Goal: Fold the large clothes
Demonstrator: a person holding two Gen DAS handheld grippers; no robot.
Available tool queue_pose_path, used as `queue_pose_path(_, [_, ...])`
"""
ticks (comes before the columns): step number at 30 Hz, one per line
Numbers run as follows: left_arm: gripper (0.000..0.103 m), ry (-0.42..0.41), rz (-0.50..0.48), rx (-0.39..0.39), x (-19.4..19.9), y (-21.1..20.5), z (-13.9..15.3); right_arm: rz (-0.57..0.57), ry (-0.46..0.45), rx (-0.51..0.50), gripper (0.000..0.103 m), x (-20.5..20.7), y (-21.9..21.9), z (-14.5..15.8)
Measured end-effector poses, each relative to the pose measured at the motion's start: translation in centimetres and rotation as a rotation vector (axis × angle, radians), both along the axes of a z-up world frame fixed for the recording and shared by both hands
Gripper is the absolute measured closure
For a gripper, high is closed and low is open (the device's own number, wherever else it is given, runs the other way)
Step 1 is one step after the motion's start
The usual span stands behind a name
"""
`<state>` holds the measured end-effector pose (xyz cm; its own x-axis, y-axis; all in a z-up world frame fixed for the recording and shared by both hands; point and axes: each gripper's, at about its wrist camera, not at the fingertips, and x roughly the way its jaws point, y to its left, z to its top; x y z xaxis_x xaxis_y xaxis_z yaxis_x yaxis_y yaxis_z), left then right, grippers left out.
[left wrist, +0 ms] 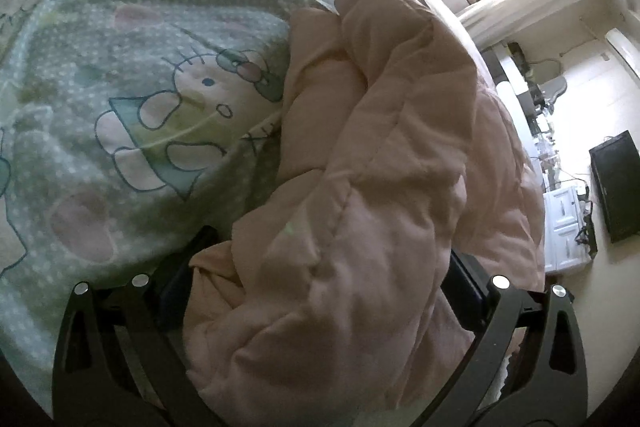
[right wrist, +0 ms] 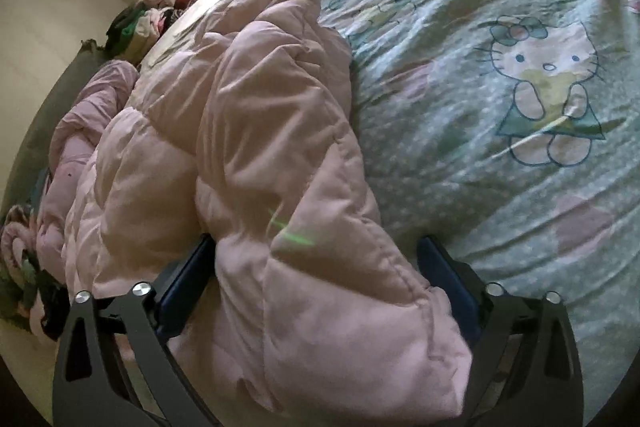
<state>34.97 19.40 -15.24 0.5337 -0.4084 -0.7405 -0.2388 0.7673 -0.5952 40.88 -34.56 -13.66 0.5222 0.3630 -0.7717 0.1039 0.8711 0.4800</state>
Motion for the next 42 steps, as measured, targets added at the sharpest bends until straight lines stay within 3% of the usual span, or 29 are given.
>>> queue_pose_path(2, [0.019,-0.001,-0.006,0.018,0.1,-0.5,0.7,0.005,-0.015,0.033,0.033,-0.1,0.3,0.3])
queue_pose_path(4, [0.041,-0.028,-0.02,0.049,0.1,-1.2,2.0,0.018,-0.03,0.02,0.049,-0.3,1.1,1.2])
queue_pose_path(8, [0.057,-0.067,-0.035,0.133,0.1,-2.8,4.9,0.055,-0.082,-0.042,0.065,-0.8,2.7,4.0])
queue_pose_path(13, [0.063,-0.163,-0.066,0.24,-1.4,-5.0,9.3,0.125,-0.238,-0.133,0.07,-3.3,5.4,9.3])
queue_pose_path(18, [0.063,-0.245,-0.107,0.294,-4.1,-6.3,12.8,0.228,-0.393,-0.279,0.072,-7.3,9.7,14.3])
queue_pose_path(23, [0.063,-0.283,-0.135,0.317,-7.2,-7.0,14.4,0.275,-0.488,-0.344,0.075,-11.3,11.3,16.1])
queue_pose_path(30, [0.063,-0.281,-0.159,0.352,-10.3,-7.4,14.3,0.289,-0.513,-0.339,0.075,-14.6,11.1,15.9])
queue_pose_path(42, [0.062,-0.287,-0.165,0.375,-13.5,-7.4,13.1,0.199,-0.45,-0.279,0.075,-17.6,8.0,13.5])
